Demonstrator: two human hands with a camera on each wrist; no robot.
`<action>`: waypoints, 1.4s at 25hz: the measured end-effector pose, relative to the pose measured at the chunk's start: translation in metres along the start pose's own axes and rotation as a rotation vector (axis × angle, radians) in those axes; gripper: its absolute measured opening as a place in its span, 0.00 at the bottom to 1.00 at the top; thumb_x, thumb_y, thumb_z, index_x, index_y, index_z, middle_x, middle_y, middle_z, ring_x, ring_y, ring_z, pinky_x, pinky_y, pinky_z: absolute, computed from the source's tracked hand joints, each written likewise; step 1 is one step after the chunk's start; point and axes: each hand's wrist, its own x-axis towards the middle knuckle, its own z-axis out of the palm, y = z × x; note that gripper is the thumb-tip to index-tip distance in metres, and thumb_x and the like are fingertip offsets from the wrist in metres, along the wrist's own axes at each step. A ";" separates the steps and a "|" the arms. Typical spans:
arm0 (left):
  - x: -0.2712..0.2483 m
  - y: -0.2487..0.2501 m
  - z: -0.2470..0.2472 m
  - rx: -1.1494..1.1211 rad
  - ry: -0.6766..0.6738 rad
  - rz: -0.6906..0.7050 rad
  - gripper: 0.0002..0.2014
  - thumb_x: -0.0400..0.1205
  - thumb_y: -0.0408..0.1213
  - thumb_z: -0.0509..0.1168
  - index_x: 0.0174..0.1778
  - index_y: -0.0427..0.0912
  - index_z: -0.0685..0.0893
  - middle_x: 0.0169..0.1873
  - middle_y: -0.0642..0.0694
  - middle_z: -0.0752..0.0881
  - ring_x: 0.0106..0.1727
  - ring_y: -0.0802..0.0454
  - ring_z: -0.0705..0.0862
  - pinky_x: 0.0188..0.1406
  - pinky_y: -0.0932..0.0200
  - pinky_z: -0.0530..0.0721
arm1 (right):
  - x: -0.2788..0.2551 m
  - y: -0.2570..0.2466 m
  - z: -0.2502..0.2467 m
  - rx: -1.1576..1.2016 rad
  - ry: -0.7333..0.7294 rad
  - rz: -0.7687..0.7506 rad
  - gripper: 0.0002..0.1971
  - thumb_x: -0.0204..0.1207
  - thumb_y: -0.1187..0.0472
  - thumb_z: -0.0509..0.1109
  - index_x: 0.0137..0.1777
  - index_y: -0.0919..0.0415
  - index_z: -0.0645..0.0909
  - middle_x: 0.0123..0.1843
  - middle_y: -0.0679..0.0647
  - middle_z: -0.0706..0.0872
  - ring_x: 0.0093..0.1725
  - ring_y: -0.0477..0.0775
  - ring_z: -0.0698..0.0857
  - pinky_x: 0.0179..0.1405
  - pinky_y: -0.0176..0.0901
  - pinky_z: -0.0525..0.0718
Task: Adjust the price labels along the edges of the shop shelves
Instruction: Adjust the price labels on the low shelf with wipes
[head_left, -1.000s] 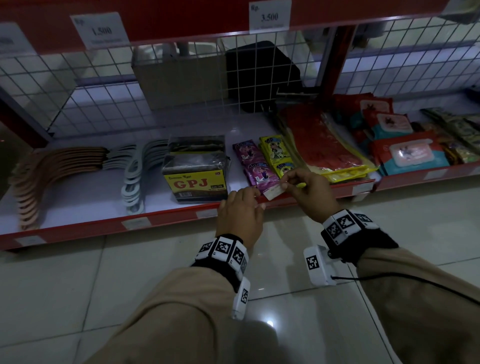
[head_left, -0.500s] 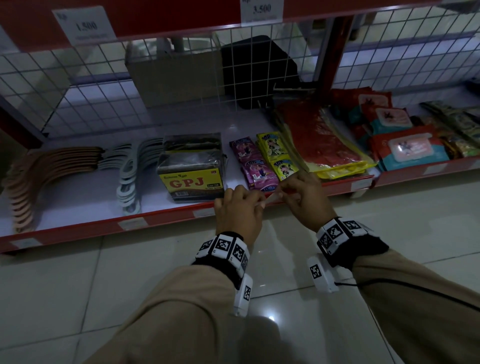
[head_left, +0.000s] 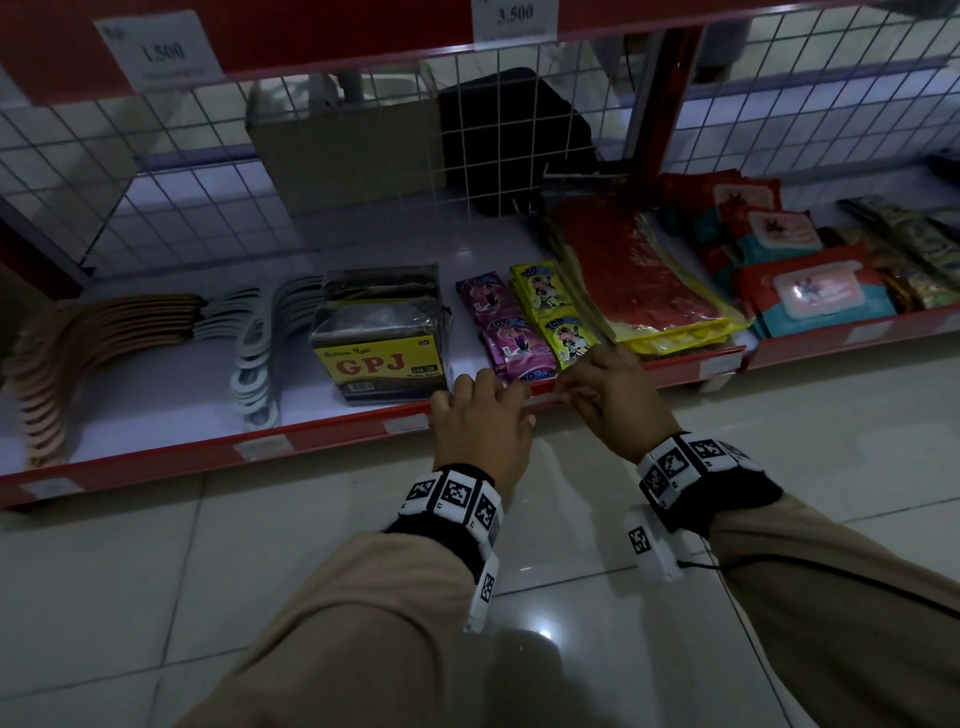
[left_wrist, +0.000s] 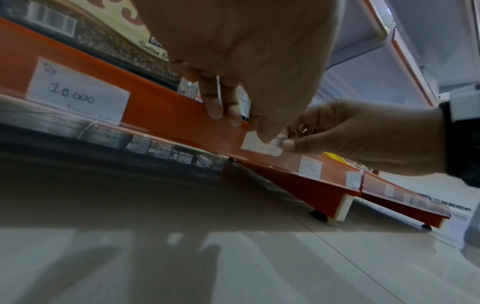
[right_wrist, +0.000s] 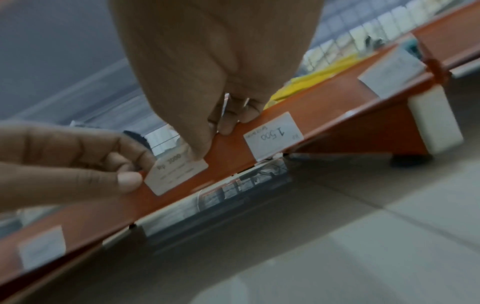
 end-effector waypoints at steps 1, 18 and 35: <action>-0.001 0.001 0.000 0.007 0.002 0.004 0.15 0.84 0.52 0.55 0.66 0.55 0.73 0.61 0.46 0.75 0.65 0.43 0.70 0.60 0.45 0.65 | 0.000 0.001 -0.001 -0.032 -0.013 -0.007 0.07 0.72 0.67 0.72 0.48 0.60 0.87 0.47 0.59 0.85 0.50 0.66 0.78 0.49 0.56 0.78; 0.005 -0.007 -0.004 -0.024 0.052 0.035 0.11 0.86 0.47 0.54 0.59 0.54 0.80 0.55 0.50 0.81 0.59 0.46 0.75 0.57 0.49 0.63 | 0.000 0.002 -0.004 -0.191 -0.076 -0.066 0.06 0.77 0.65 0.69 0.51 0.61 0.86 0.49 0.60 0.85 0.50 0.65 0.78 0.44 0.52 0.76; 0.003 -0.005 -0.002 0.062 0.040 0.066 0.12 0.85 0.41 0.58 0.60 0.53 0.84 0.57 0.50 0.80 0.60 0.46 0.74 0.58 0.49 0.63 | -0.005 0.001 -0.005 -0.191 -0.112 -0.004 0.09 0.77 0.65 0.66 0.54 0.59 0.85 0.51 0.59 0.84 0.56 0.65 0.77 0.45 0.56 0.81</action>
